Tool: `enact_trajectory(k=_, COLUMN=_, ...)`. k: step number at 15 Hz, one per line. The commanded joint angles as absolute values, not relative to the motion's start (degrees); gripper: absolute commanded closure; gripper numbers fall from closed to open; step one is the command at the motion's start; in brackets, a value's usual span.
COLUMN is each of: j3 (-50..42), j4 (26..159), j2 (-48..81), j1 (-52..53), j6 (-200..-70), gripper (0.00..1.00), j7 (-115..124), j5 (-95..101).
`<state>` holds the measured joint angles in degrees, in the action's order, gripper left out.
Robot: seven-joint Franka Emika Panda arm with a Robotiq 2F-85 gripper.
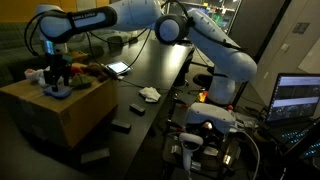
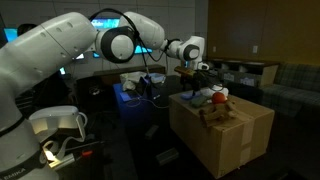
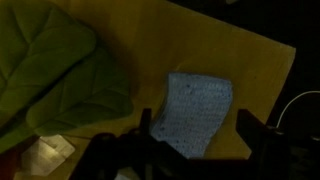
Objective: Swap the things on the box with the things on the table
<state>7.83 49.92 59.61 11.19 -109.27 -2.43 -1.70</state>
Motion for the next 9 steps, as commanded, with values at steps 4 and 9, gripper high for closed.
enact_trajectory(k=4, j3=7.7, j4=46.7, j2=58.1, j1=9.7, j6=-110.8, gripper=0.00, j7=-2.5, j5=-1.8)
enact_trajectory(k=9, j3=6.3, j4=49.0, j2=57.9, j1=9.7, j6=-128.4, gripper=0.00, j7=-1.5, j5=-0.8)
